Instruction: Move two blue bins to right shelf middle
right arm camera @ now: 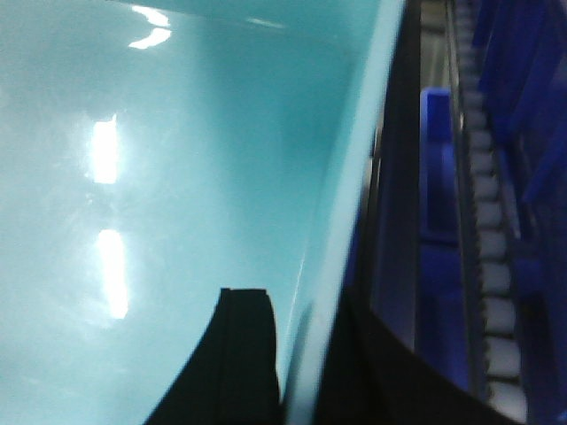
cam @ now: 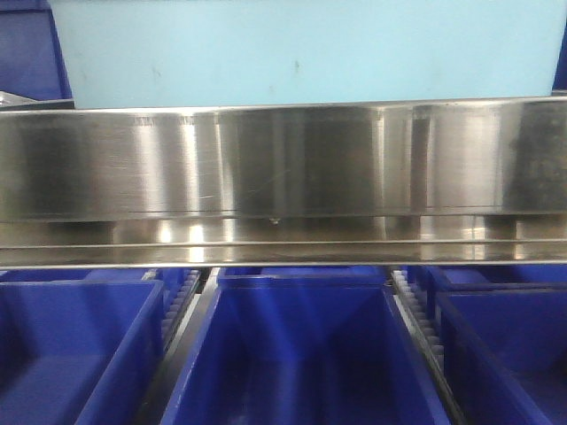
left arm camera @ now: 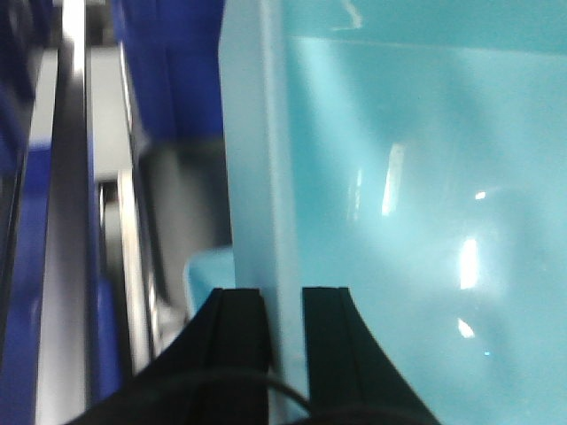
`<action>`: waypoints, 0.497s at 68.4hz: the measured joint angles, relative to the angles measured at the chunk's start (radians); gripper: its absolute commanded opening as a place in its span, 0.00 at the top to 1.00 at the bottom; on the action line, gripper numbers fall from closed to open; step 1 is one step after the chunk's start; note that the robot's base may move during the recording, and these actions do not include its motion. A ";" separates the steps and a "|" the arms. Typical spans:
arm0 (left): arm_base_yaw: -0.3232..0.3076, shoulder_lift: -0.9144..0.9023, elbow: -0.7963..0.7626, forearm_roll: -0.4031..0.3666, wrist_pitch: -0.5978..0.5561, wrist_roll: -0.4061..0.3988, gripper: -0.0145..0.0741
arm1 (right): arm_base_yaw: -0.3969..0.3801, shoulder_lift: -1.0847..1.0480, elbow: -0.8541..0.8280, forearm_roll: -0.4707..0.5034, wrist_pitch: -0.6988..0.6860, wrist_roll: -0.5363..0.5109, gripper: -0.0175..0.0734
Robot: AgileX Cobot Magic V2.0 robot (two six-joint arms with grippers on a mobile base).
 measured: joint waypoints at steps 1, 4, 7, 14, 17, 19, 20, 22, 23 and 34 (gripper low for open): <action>0.000 0.000 0.000 0.000 0.012 -0.002 0.96 | 0.000 0.005 0.000 0.002 0.004 0.000 0.98; 0.000 0.000 0.000 0.002 0.044 -0.004 0.96 | 0.000 0.012 0.002 0.007 0.010 0.000 0.98; 0.000 0.000 0.000 0.008 0.069 -0.007 0.96 | 0.002 0.021 0.004 0.009 0.013 0.000 0.98; 0.000 0.000 0.000 0.026 0.122 -0.014 0.96 | 0.004 0.039 0.010 0.019 0.013 0.000 0.98; 0.000 0.000 0.002 0.031 0.137 -0.015 0.96 | 0.004 0.047 0.010 0.026 0.013 0.000 0.98; 0.000 0.000 0.006 0.033 0.144 -0.017 0.96 | 0.004 0.052 0.010 0.028 0.013 0.000 0.98; 0.000 0.002 0.006 0.033 0.147 -0.018 0.96 | 0.004 0.054 0.010 0.028 0.013 0.000 0.98; 0.000 0.004 0.008 0.033 0.152 -0.017 0.96 | 0.004 0.058 0.010 0.031 0.013 -0.002 0.98; 0.000 0.007 0.009 0.033 0.158 -0.017 0.96 | 0.004 0.061 0.010 0.030 0.013 -0.002 0.98; 0.000 0.044 0.009 0.023 0.193 -0.019 0.96 | 0.004 0.076 0.012 0.023 0.013 -0.026 0.98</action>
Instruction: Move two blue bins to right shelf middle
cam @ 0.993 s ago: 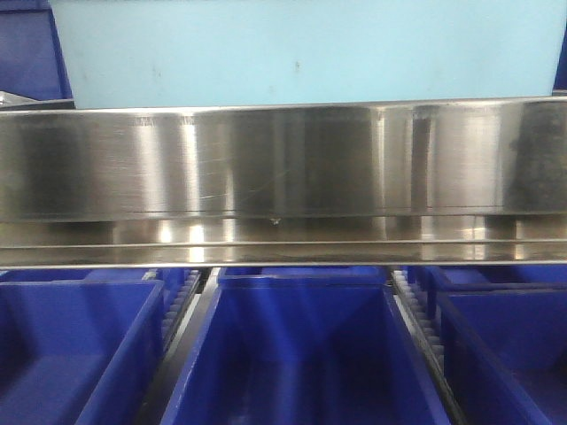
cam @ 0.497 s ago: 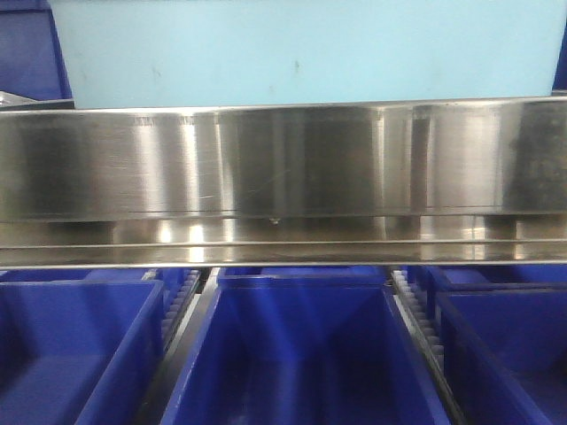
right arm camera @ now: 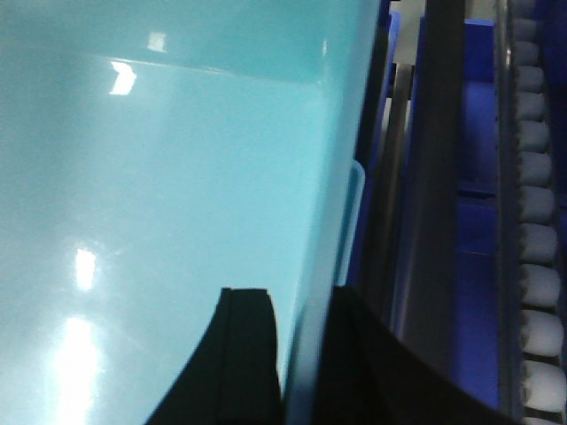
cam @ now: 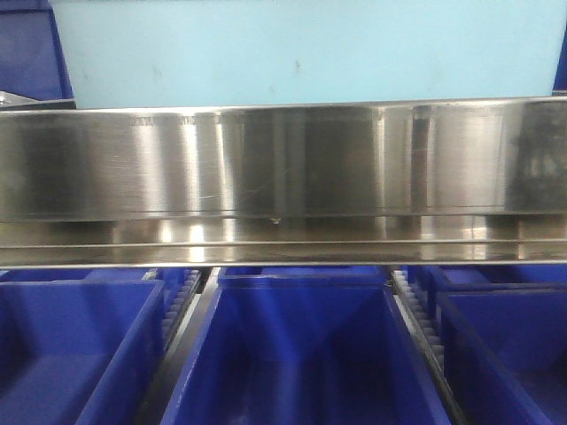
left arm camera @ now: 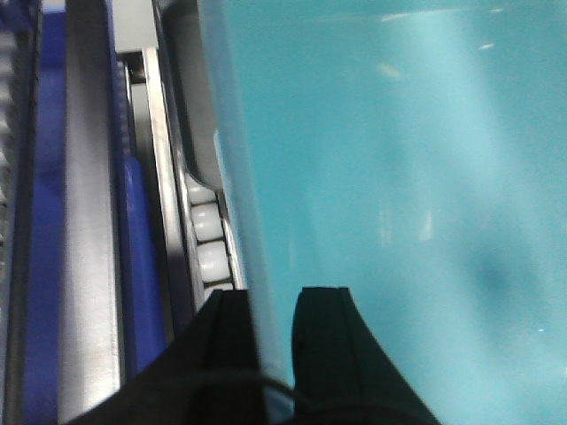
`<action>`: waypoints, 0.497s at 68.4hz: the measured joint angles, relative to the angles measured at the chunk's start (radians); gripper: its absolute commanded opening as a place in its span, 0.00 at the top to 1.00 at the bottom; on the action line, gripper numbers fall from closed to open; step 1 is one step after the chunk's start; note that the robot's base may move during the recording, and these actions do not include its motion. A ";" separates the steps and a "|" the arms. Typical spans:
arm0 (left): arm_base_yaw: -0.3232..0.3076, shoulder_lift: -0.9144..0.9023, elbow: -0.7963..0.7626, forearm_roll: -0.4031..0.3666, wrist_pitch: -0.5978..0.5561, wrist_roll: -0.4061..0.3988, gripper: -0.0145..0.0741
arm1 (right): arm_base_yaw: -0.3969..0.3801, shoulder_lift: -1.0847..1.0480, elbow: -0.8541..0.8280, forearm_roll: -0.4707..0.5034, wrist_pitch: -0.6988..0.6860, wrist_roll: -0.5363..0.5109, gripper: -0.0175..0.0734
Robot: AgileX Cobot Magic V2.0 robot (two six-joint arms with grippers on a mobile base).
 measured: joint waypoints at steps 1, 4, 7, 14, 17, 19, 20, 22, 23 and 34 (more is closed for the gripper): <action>0.000 0.005 0.000 -0.001 0.002 0.000 0.96 | 0.000 0.000 0.000 -0.003 0.000 -0.002 0.98; 0.000 0.018 0.000 -0.009 0.002 0.000 0.96 | 0.000 0.002 0.000 -0.010 0.002 -0.007 0.98; 0.000 0.031 0.002 -0.015 0.004 0.000 0.96 | 0.000 0.002 0.000 -0.017 0.002 -0.013 0.98; 0.000 0.050 0.002 -0.026 0.004 0.000 0.96 | 0.000 0.002 0.000 -0.032 0.002 -0.020 0.98; 0.000 0.052 0.002 -0.028 0.004 0.000 0.96 | 0.000 0.002 0.000 -0.034 0.002 -0.022 0.98; 0.000 0.052 0.002 -0.028 0.004 0.000 0.96 | 0.000 0.002 0.000 -0.037 0.002 -0.022 0.98; 0.000 0.052 0.002 -0.030 0.004 0.000 0.96 | 0.000 0.002 0.000 -0.037 0.002 -0.022 0.98; 0.000 0.052 0.002 -0.030 0.004 0.000 0.96 | 0.000 0.002 0.000 -0.038 0.004 -0.022 0.98; 0.000 0.052 0.002 -0.030 0.004 0.000 0.96 | 0.000 0.002 0.000 -0.038 0.004 -0.025 0.98; 0.000 0.052 0.002 -0.030 0.004 0.000 0.87 | 0.000 0.004 0.000 -0.038 0.004 -0.025 0.87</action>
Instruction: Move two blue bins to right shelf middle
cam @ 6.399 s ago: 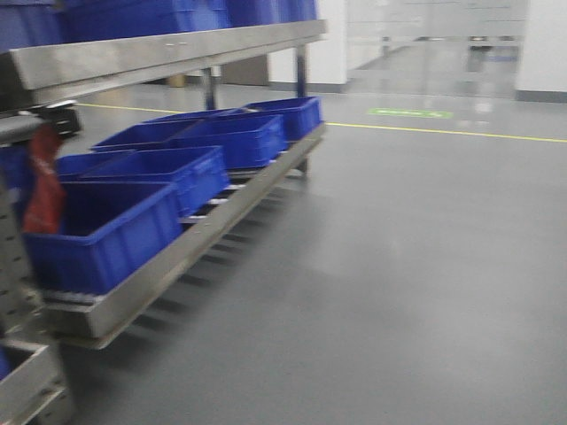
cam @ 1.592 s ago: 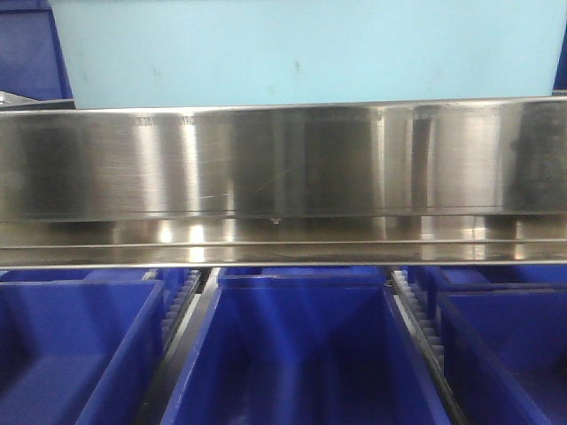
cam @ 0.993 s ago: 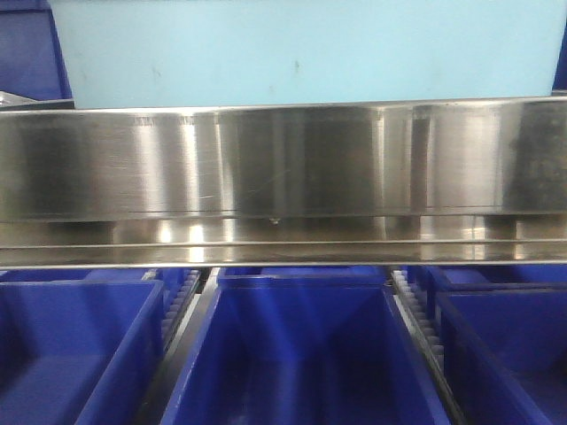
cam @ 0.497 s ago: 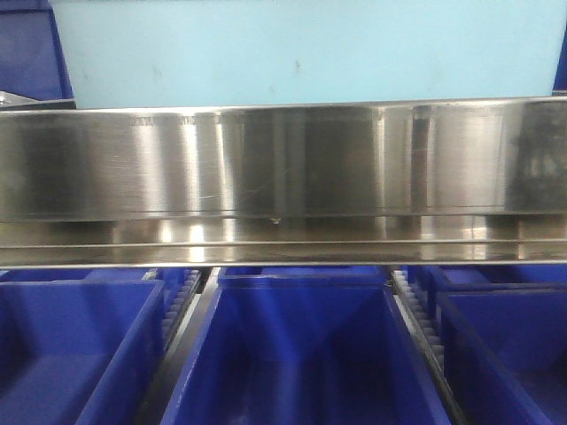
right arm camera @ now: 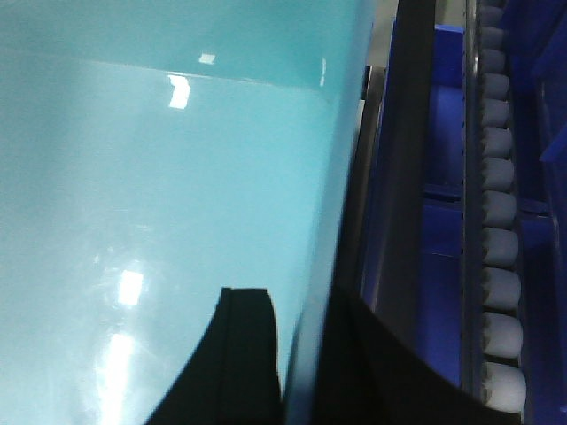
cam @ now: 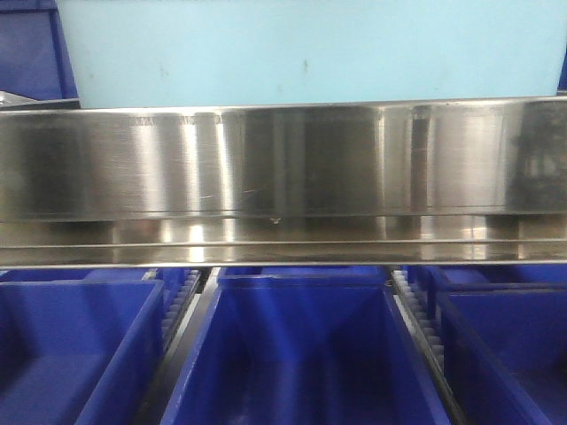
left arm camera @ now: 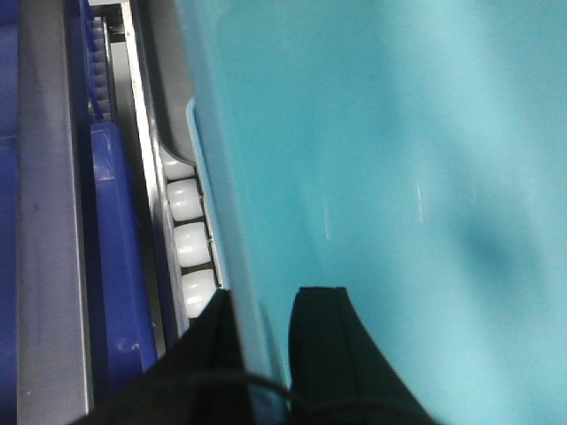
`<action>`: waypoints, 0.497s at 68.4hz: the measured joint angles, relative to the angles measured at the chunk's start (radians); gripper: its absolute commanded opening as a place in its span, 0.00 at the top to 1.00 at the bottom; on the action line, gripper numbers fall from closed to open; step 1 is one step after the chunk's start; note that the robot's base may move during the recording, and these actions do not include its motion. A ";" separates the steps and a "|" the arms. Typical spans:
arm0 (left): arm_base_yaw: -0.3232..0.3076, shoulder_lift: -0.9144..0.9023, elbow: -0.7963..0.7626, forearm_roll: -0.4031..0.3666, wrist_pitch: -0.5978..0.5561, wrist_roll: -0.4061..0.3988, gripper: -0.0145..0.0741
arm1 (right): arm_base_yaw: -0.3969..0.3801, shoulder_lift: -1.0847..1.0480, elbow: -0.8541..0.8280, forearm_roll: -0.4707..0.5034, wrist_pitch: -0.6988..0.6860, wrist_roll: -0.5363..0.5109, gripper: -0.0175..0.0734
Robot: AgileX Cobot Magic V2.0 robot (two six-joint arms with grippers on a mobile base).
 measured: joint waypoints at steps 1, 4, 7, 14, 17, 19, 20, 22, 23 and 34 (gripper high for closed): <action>0.000 0.000 0.000 0.000 0.000 0.000 0.85 | 0.000 0.000 0.000 0.000 0.000 0.000 0.84; 0.000 0.000 0.000 0.000 0.000 0.000 0.77 | 0.000 0.000 0.000 0.000 0.000 0.000 0.75; 0.000 0.000 0.000 -0.003 0.000 0.004 0.68 | 0.000 0.000 0.000 0.000 0.000 -0.005 0.65; 0.000 0.000 0.000 -0.018 -0.004 0.011 0.43 | 0.000 0.000 0.000 0.000 -0.002 -0.013 0.39; -0.002 0.000 0.000 -0.020 -0.004 0.013 0.33 | 0.000 0.000 0.000 0.002 -0.002 -0.015 0.30; -0.002 0.000 0.000 -0.020 -0.004 0.013 0.27 | 0.000 0.000 0.000 0.004 -0.002 -0.015 0.25; -0.002 0.000 0.000 -0.020 -0.005 0.013 0.24 | 0.000 0.000 0.000 0.004 -0.002 -0.015 0.22; -0.002 0.000 0.000 -0.022 -0.006 0.013 0.19 | 0.000 0.000 0.000 0.004 0.000 -0.017 0.19; -0.002 0.000 0.000 -0.022 -0.006 0.013 0.17 | 0.000 0.000 0.000 0.004 0.000 -0.017 0.18; -0.002 -0.009 -0.031 -0.011 -0.009 0.018 0.16 | 0.000 -0.009 -0.027 0.004 0.009 -0.017 0.21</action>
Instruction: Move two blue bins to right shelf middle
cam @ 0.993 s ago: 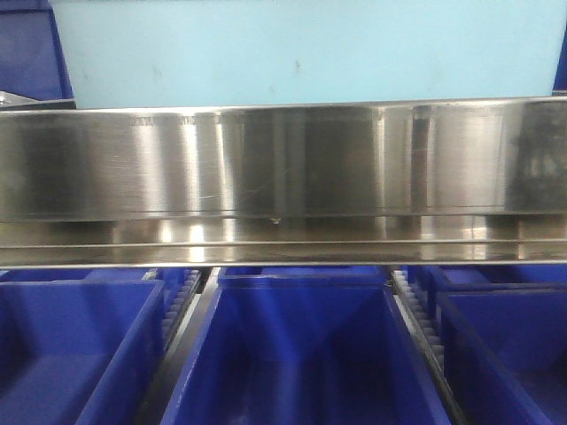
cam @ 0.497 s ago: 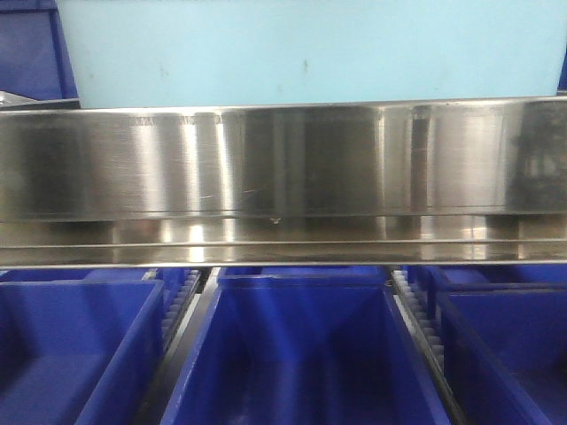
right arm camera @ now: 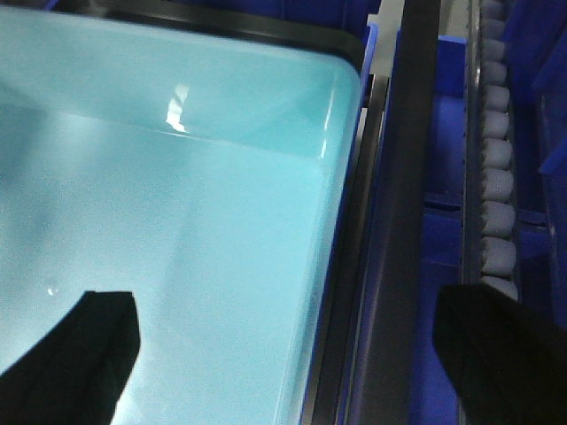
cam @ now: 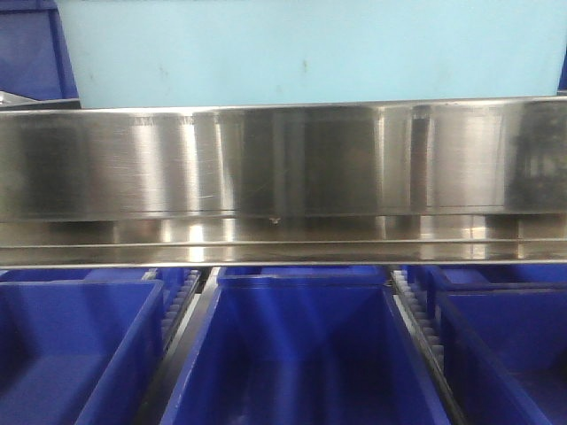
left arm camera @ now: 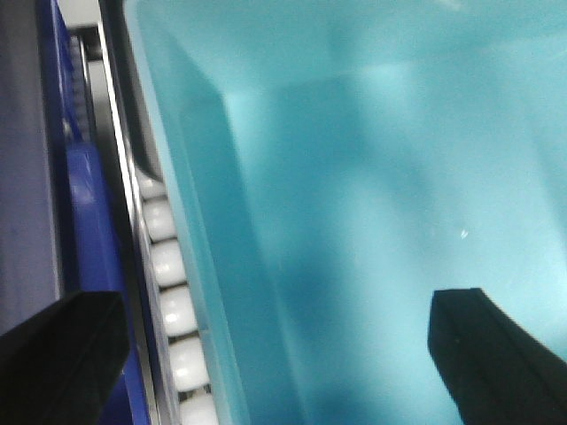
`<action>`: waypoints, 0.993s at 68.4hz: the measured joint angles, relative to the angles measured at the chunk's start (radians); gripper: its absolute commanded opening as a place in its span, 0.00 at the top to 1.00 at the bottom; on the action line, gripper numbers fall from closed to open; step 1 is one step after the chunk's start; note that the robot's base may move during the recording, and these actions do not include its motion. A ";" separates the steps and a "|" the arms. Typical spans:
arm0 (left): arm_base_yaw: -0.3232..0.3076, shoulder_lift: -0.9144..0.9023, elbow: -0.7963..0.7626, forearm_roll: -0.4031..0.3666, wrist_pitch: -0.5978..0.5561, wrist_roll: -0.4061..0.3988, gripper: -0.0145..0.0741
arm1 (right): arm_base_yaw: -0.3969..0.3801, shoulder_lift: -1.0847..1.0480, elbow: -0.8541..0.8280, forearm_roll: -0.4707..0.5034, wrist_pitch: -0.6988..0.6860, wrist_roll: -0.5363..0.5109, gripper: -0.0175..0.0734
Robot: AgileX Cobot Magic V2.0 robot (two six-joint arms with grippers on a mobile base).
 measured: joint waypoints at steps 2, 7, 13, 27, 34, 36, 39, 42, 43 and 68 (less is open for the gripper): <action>0.000 -0.008 -0.008 0.005 0.000 0.000 0.16 | 0.000 -0.008 -0.004 0.000 0.001 0.000 0.21; 0.000 -0.032 -0.018 0.029 -0.006 0.004 0.16 | 0.000 -0.031 -0.007 0.000 0.003 0.000 0.23; 0.000 -0.074 -0.024 0.063 -0.006 0.014 0.16 | 0.000 -0.064 -0.011 0.002 0.010 0.000 0.26; 0.000 -0.157 -0.006 0.112 -0.008 0.048 0.18 | 0.000 -0.125 -0.015 0.002 0.063 0.025 0.31; 0.000 -0.183 0.052 0.108 -0.008 0.055 0.20 | 0.000 -0.127 0.002 0.000 0.067 0.034 0.31; 0.000 -0.187 0.073 0.100 -0.008 0.055 0.20 | 0.000 -0.127 0.015 -0.004 0.067 0.036 0.31; 0.000 -0.189 0.107 0.086 -0.008 0.056 0.20 | 0.000 -0.127 0.045 -0.010 0.067 0.038 0.31; 0.000 -0.189 0.148 0.071 -0.017 0.056 0.20 | 0.000 -0.127 0.081 -0.014 0.070 0.045 0.31; 0.000 -0.189 0.160 0.065 -0.023 0.056 0.20 | 0.000 -0.127 0.092 -0.016 0.069 0.045 0.31; 0.059 -0.189 0.440 -0.080 -0.211 0.056 0.20 | 0.000 -0.127 0.353 -0.024 -0.027 0.088 0.31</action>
